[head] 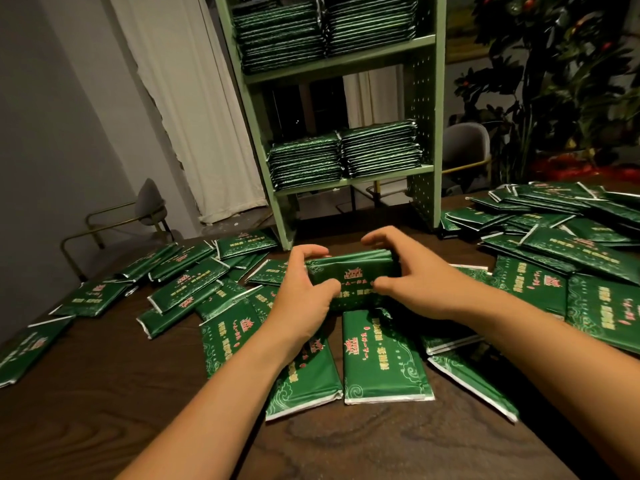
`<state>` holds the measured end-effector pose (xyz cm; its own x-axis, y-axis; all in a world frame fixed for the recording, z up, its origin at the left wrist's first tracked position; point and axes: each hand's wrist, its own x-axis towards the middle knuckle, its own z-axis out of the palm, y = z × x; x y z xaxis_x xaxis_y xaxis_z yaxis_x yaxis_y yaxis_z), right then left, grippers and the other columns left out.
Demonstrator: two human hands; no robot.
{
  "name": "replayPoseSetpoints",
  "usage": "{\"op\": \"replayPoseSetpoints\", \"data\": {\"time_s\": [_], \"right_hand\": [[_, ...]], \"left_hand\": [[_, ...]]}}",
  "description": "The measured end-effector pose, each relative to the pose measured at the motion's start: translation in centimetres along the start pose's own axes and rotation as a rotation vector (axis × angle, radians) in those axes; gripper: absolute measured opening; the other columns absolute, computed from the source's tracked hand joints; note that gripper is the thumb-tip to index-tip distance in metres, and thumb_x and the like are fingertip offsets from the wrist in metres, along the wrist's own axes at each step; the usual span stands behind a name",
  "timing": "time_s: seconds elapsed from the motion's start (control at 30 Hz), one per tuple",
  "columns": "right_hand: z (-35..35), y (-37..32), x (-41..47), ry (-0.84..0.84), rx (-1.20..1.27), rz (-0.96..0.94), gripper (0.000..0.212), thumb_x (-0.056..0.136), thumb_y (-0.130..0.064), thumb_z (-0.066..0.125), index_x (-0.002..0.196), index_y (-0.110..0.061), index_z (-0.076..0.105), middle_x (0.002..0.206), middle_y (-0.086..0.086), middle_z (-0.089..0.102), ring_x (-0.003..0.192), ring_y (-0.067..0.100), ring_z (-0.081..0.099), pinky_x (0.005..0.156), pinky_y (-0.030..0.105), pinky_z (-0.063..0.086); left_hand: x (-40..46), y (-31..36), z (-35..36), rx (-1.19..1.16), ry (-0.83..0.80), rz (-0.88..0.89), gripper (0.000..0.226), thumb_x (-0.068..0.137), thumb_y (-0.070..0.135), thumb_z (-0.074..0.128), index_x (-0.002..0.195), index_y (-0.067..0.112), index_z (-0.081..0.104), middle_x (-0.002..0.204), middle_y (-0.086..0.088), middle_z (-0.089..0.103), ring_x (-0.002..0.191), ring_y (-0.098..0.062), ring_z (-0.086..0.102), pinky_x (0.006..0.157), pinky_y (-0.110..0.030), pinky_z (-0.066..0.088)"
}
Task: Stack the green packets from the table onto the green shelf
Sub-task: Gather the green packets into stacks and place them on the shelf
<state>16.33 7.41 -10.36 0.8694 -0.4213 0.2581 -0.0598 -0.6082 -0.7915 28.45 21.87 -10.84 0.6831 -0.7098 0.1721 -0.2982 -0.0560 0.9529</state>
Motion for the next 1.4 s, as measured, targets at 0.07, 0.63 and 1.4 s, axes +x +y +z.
{"op": "replayPoseSetpoints", "data": {"time_s": [0.07, 0.63, 1.4], "right_hand": [[0.3, -0.1, -0.2, -0.039, -0.094, 0.016, 0.051, 0.092, -0.009, 0.062, 0.132, -0.030, 0.039, 0.115, -0.003, 0.061, 0.086, 0.005, 0.063, 0.069, 0.020, 0.055], [-0.9, -0.5, 1.1, 0.105, 0.208, 0.135, 0.044, 0.095, 0.003, 0.059, 0.122, -0.029, 0.047, 0.113, 0.001, 0.066, 0.106, 0.018, 0.066, 0.096, 0.047, 0.055], [-9.9, -10.0, 2.5, -0.013, -0.062, -0.030, 0.045, 0.097, -0.016, 0.063, 0.134, -0.026, 0.040, 0.128, -0.002, 0.063, 0.111, 0.009, 0.063, 0.099, 0.037, 0.053]], "left_hand": [[0.1, -0.3, 0.0, 0.033, -0.031, -0.029, 0.051, 0.091, -0.006, 0.056, 0.128, 0.025, 0.041, 0.099, -0.005, 0.066, 0.068, -0.007, 0.069, 0.065, -0.027, 0.058], [0.7, 1.0, -0.6, 0.100, -0.048, 0.028, 0.046, 0.089, -0.006, 0.066, 0.109, 0.032, 0.051, 0.101, 0.013, 0.072, 0.085, 0.006, 0.069, 0.076, -0.019, 0.056], [3.3, 10.8, -3.4, 0.060, -0.081, 0.039, 0.035, 0.086, 0.015, 0.079, 0.115, 0.020, 0.063, 0.105, 0.003, 0.073, 0.083, -0.007, 0.069, 0.059, -0.013, 0.050]]}}
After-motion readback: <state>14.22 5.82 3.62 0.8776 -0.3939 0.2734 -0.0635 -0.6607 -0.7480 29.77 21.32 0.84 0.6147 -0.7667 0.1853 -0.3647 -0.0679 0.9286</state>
